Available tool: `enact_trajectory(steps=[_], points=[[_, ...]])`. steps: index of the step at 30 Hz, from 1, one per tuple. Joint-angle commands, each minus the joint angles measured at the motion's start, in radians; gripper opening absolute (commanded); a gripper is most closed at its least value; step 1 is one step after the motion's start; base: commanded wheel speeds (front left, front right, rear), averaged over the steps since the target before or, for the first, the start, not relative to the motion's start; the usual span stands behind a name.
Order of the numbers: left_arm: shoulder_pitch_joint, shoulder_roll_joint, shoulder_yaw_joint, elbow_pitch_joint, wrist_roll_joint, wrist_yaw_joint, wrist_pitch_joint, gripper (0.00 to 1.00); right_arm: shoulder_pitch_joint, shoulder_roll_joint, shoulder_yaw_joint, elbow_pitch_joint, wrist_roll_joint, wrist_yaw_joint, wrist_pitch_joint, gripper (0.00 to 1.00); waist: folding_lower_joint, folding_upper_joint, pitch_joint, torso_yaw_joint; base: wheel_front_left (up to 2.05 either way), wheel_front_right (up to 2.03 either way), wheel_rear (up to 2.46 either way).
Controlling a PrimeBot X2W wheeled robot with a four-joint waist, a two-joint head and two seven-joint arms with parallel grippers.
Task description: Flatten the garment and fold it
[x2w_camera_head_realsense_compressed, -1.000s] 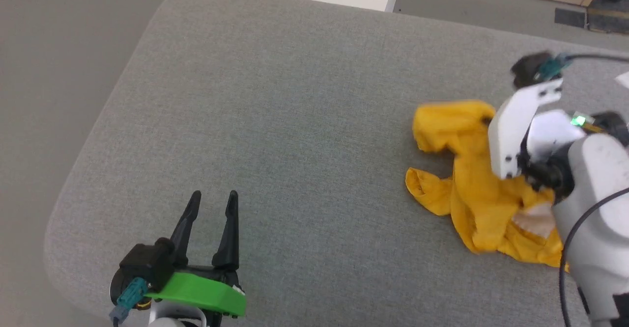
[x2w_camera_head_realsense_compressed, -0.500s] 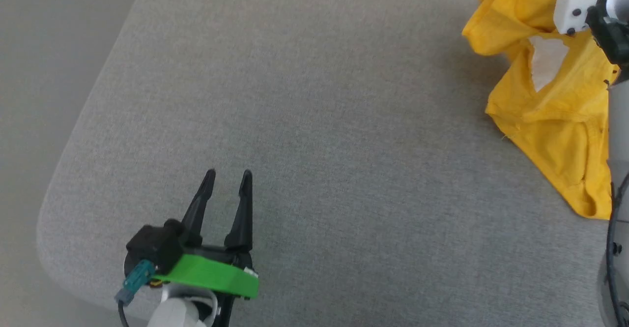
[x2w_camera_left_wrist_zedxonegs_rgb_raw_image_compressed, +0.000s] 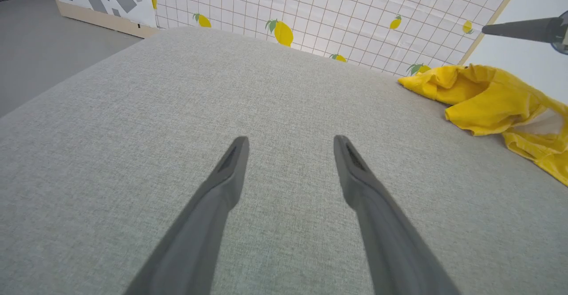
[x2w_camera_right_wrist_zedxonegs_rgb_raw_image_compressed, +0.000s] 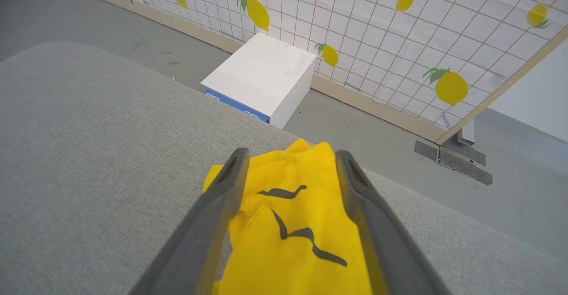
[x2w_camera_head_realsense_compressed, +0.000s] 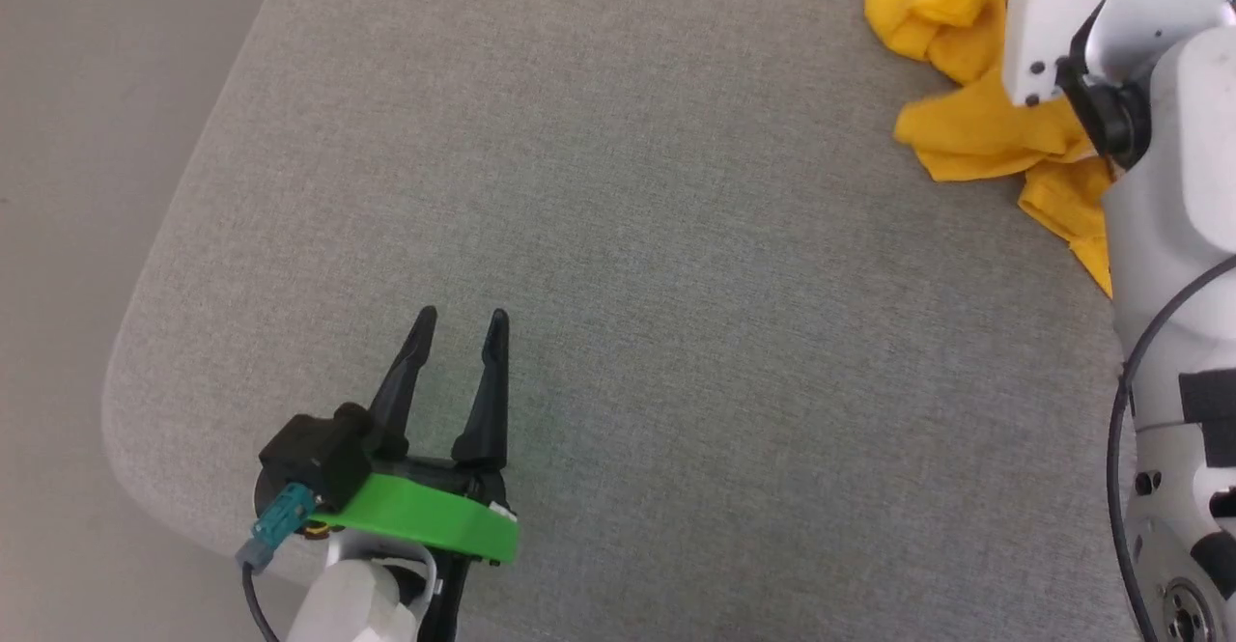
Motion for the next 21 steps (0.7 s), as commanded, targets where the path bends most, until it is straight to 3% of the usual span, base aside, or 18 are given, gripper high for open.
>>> enact_trajectory(steps=[1, 6, 10, 14, 21], points=[[-0.004, -0.004, 0.005, -0.002, 0.009, -0.007, -0.004, 1.00, -0.015, 0.004, 0.005, 0.007, 0.009, -0.001, -0.022, 1.00, -0.0002, 0.0000, -0.033, -0.029, 0.00, 0.00, 0.00], [0.035, -0.004, 0.040, -0.014, 0.043, -0.007, -0.004, 1.00, 0.036, 0.016, 0.018, -0.017, 0.081, -0.001, -0.111, 1.00, -0.0002, 0.0000, -0.107, -0.078, 0.00, 0.00, 0.00], [0.080, -0.002, 0.066, -0.033, 0.068, -0.007, -0.004, 1.00, 0.150, 0.008, 0.058, -0.109, 0.137, -0.001, -0.188, 1.00, -0.0002, 0.0000, -0.169, -0.123, 0.00, 0.00, 0.00], [0.129, 0.003, 0.081, -0.055, 0.085, -0.007, -0.004, 1.00, 0.333, -0.004, 0.056, -0.281, 0.172, -0.001, -0.251, 1.00, -0.0002, 0.0000, -0.219, -0.159, 0.00, 0.00, 0.00], [0.200, 0.014, 0.091, -0.085, 0.104, -0.007, -0.004, 1.00, 0.705, 0.038, -0.022, -0.645, 0.164, -0.001, -0.320, 1.00, -0.0002, 0.0000, -0.281, -0.216, 0.00, 0.00, 0.00]])
